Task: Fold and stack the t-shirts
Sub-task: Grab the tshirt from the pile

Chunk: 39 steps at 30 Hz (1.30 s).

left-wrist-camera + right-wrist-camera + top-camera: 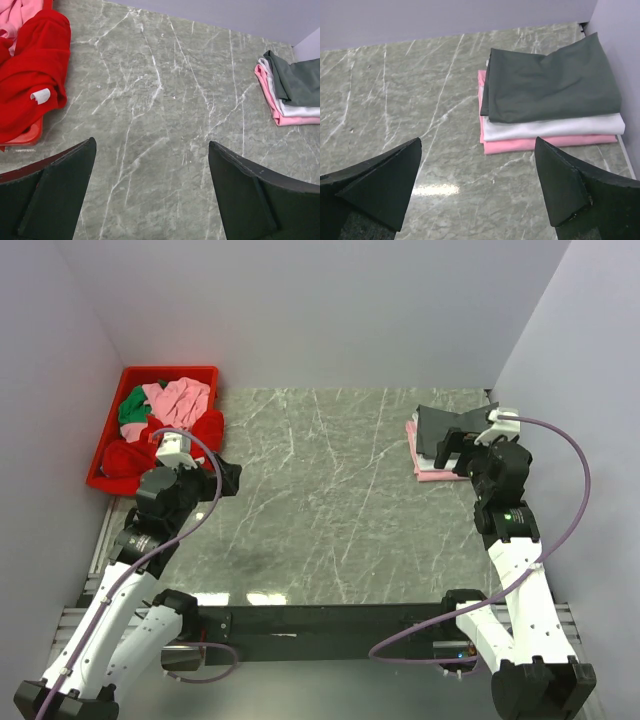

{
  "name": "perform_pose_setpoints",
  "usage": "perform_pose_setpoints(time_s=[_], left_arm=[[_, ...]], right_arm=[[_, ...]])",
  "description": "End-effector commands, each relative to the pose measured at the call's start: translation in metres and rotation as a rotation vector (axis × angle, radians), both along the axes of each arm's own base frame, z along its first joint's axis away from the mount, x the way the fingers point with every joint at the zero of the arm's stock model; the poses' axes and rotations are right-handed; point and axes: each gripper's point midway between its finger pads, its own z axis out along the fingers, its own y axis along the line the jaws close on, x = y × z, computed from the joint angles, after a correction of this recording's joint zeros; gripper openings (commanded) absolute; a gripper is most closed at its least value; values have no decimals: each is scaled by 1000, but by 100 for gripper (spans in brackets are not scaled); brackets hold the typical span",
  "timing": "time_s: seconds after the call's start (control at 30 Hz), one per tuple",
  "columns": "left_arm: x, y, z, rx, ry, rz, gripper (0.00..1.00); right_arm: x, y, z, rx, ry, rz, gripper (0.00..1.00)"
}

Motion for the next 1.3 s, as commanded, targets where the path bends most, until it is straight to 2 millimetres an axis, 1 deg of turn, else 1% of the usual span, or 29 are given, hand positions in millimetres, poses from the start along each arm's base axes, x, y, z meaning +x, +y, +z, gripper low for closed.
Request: perform_pose_setpoints(time_s=[0.0, 0.07, 0.1, 0.13, 0.17, 0.2, 0.27, 0.3, 0.37, 0.4, 0.43, 0.47, 0.5, 0.53, 0.57, 0.6, 0.63, 0.67, 0.7, 0.73, 0.77, 0.8, 0.83, 0.87, 0.9, 0.93, 1.1, 1.2, 1.27], left_arm=[[-1, 0, 18, -7, -50, -5, 99], [-1, 0, 21, -16, -59, -2, 100], [0, 1, 26, -20, -72, 7, 99], [1, 3, 28, -24, -78, 18, 100], [2, 4, 30, -33, -82, 29, 99], [4, 10, 35, -40, -96, 66, 100], [11, 14, 36, -56, -92, 101, 100], [15, 15, 42, -62, -104, 109, 99], [30, 28, 36, -71, -69, 164, 99], [37, 34, 45, -87, -74, 183, 99], [50, 49, 36, -98, -27, 216, 99], [57, 59, 37, -156, 0, 256, 99], [65, 71, 51, -206, 1, 309, 99], [74, 108, 30, -229, 88, 470, 99], [79, 121, 25, -286, 128, 552, 99], [86, 131, 46, -301, 110, 601, 97], [98, 145, 28, -305, 179, 680, 97], [101, 147, 21, -297, 229, 701, 95], [111, 149, 33, -302, 215, 697, 95], [124, 154, 16, -293, 270, 717, 92], [124, 160, 5, -286, 318, 761, 87], [132, 165, 11, -284, 325, 786, 84], [140, 170, -13, -265, 406, 823, 84], [143, 173, -21, -260, 444, 851, 81], [142, 175, -23, -241, 485, 865, 80], [146, 177, -38, -230, 529, 877, 80], [144, 194, -57, -151, 540, 951, 82], [143, 200, -82, -94, 624, 981, 82], [139, 202, -92, -68, 664, 993, 81]], right_arm=[[3, -5, 18, -2, -74, -31, 100], [3, 0, 14, -44, -40, 24, 100], [0, 21, 25, -64, -46, 159, 100], [-6, 32, 16, -122, 1, 265, 100], [-10, 49, 15, -117, 4, 370, 100], [-18, 71, 19, -88, -10, 505, 100], [-28, 92, 19, -54, -23, 635, 100], [-32, 101, 16, -43, -38, 699, 100], [-32, 102, 9, -41, -42, 705, 100], [-31, 98, -2, -49, -14, 682, 100], [-31, 96, -5, -66, -7, 679, 100], [-32, 94, -8, -68, 3, 677, 100], [-34, 94, -12, -64, 12, 682, 100], [-37, 97, -12, -54, 10, 702, 100], [-37, 97, -12, -53, 10, 705, 100], [-37, 97, -10, -52, 3, 705, 100], [-38, 98, -10, -45, 4, 708, 100], [-38, 98, -9, -48, 1, 709, 100], [-39, 98, -8, -48, 3, 711, 99], [-39, 98, -9, -43, 8, 710, 99], [-39, 97, -9, -43, 8, 705, 99], [-38, 97, -9, -44, 9, 705, 99], [-39, 97, -9, -43, 8, 702, 99], [-39, 96, -9, -44, 8, 699, 99], [-39, 97, -9, -42, 9, 700, 99], [-39, 97, -8, -43, 5, 698, 99], [-39, 95, -7, -46, 2, 689, 99], [-39, 95, -7, -48, 5, 688, 99], [-39, 95, -8, -48, 10, 687, 99]])
